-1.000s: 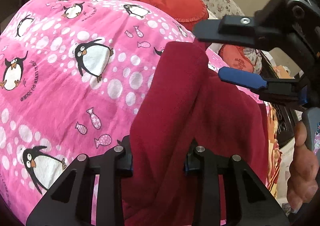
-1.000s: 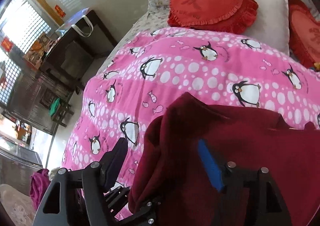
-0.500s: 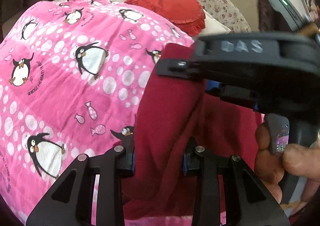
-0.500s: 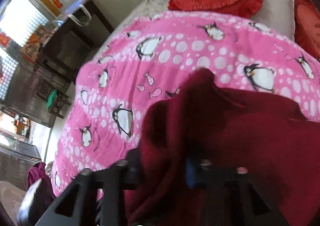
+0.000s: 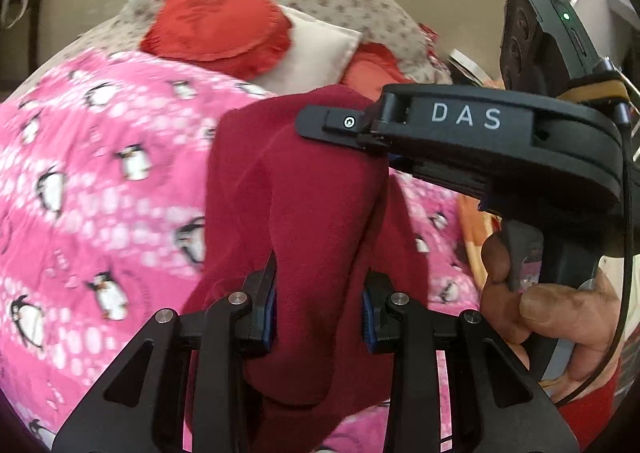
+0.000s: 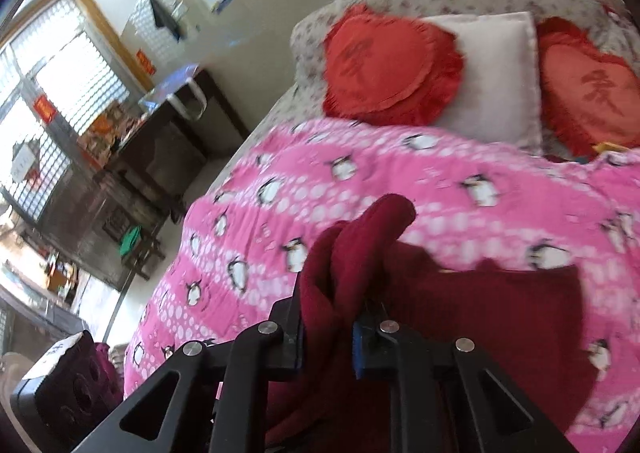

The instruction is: Fold small clothes

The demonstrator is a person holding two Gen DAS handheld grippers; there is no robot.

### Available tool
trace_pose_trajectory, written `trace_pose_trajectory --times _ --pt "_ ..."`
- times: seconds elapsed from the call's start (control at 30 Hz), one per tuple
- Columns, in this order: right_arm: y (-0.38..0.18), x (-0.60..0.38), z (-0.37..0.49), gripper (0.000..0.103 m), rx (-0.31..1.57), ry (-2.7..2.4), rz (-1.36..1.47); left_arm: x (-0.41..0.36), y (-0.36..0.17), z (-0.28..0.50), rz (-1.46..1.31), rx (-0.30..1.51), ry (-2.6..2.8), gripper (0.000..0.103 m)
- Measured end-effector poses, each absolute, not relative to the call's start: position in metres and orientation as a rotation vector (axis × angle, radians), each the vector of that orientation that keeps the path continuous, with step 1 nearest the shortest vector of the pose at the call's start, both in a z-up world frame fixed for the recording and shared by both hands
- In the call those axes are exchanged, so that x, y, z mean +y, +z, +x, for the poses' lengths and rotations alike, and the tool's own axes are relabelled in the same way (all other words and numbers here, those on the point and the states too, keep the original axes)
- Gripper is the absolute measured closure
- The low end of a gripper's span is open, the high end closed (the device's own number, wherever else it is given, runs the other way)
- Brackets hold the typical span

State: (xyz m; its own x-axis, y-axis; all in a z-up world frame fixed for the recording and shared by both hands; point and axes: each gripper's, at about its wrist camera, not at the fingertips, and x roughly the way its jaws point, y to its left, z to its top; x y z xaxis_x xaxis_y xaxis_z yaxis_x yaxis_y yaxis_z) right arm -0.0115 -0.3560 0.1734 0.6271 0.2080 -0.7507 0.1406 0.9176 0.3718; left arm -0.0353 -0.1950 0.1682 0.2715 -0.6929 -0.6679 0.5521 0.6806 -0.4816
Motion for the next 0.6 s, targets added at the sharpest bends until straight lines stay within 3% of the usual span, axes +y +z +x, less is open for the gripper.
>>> trace_pose_trajectory --times 0.6 --pt "0.147 -0.481 -0.106 0.088 0.831 -0.133 0.586 -0.321 0.152 -0.09 0.002 1.013 -0.913 0.072"
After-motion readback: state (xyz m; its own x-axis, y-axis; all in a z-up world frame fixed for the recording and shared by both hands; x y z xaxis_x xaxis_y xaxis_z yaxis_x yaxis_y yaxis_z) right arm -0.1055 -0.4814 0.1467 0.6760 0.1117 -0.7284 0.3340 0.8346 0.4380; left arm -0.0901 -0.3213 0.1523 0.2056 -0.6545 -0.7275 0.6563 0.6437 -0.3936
